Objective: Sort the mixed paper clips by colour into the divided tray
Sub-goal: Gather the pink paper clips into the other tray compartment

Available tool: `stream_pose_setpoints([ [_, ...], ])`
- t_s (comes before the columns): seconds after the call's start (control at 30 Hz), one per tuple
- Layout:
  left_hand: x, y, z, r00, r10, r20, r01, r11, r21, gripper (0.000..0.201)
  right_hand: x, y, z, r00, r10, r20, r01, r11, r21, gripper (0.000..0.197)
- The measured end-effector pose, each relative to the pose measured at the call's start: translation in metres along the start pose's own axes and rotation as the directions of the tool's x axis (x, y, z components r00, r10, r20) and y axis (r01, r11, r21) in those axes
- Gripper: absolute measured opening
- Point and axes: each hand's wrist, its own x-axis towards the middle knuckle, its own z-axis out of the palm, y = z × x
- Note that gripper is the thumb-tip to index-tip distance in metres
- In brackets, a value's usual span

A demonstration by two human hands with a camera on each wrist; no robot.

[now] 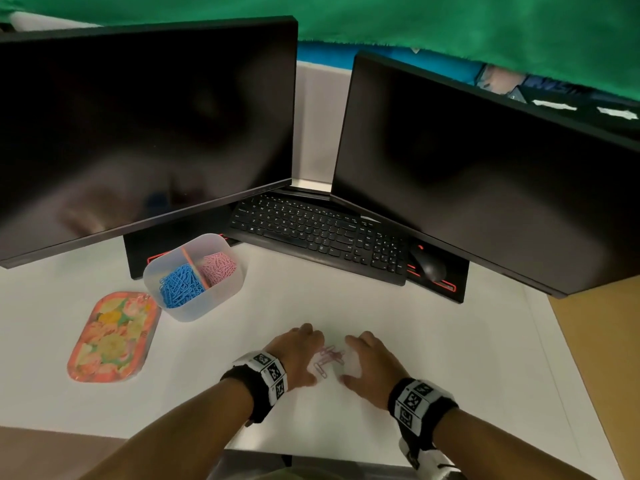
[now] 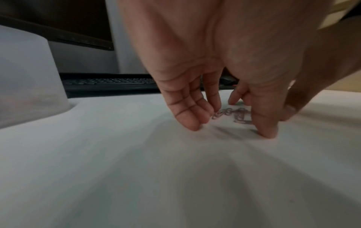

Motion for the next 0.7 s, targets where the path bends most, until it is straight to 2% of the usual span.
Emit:
stream_pose_setpoints([
  [0.1,0.007,0.003,0.002,0.999,-0.002,-0.036,0.001,1.0,-0.014,0.043,-0.002,-0.006,0.008,0.999,-0.038,0.021,0.037,0.999,0.015,0.07],
  [0.2,0.012,0.008,0.002,0.996,-0.004,-0.092,-0.002,0.998,-0.065,0.029,0.002,-0.016,0.014,0.998,-0.06,-0.011,0.061,0.997,0.054,0.045],
  [0.33,0.014,0.01,0.001,0.994,-0.001,-0.11,-0.002,1.0,-0.031,0.033,0.01,-0.023,0.014,0.994,-0.104,-0.038,0.107,0.991,0.08,0.024],
  [0.47,0.013,0.009,0.004,0.991,0.008,-0.136,-0.003,0.999,0.035,0.033,0.02,-0.021,0.012,0.992,-0.118,-0.043,0.119,0.992,0.026,0.025],
  [0.57,0.011,0.009,0.006,0.986,-0.001,-0.169,0.002,1.0,0.009,0.028,0.026,-0.023,0.008,0.992,-0.125,-0.018,0.123,0.991,-0.053,0.028],
  [0.7,0.01,0.008,0.006,0.982,-0.05,-0.18,0.049,0.999,-0.01,0.028,0.032,-0.028,0.001,0.981,-0.189,0.043,0.194,0.963,-0.189,0.026],
])
